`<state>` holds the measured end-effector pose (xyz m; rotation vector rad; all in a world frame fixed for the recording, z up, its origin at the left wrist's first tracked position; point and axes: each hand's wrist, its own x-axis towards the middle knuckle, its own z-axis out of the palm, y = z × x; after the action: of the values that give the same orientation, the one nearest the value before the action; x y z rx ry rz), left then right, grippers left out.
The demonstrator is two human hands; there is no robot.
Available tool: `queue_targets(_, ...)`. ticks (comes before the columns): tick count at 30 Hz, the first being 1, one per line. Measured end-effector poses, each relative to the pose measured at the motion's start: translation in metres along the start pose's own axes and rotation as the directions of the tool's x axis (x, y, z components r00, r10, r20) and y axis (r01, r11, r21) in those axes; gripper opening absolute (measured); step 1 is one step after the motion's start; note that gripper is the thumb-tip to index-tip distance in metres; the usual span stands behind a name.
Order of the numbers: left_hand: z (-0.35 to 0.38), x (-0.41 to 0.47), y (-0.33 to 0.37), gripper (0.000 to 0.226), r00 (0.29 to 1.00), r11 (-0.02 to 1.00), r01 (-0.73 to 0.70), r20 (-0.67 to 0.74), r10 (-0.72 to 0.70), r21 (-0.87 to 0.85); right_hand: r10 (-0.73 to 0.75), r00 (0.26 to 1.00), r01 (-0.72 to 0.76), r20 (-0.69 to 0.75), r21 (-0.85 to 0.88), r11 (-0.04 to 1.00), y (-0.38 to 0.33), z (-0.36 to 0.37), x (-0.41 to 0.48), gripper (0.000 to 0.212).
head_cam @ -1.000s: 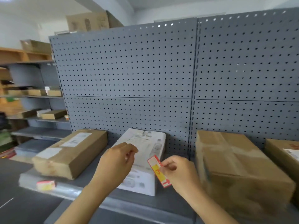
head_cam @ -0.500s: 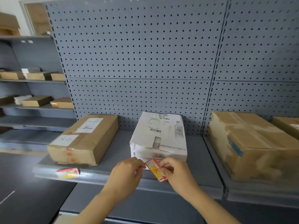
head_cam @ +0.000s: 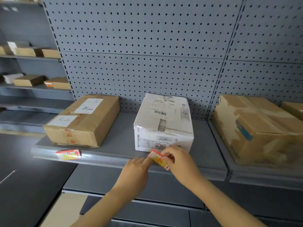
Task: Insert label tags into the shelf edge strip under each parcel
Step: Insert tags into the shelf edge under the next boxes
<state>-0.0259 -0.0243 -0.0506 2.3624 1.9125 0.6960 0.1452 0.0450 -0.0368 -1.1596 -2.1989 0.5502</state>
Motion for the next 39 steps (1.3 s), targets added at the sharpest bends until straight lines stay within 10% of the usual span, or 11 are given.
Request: queue_targets(39, -0.003, -0.006, -0.015, 0.04, 1.0, 0.998, -0.01, 0.002, 0.01, 0.057, 0.028, 0.999, -0.033, -0.043, -0.132, 0.991, -0.007, 0.015, -0.009, 0.012)
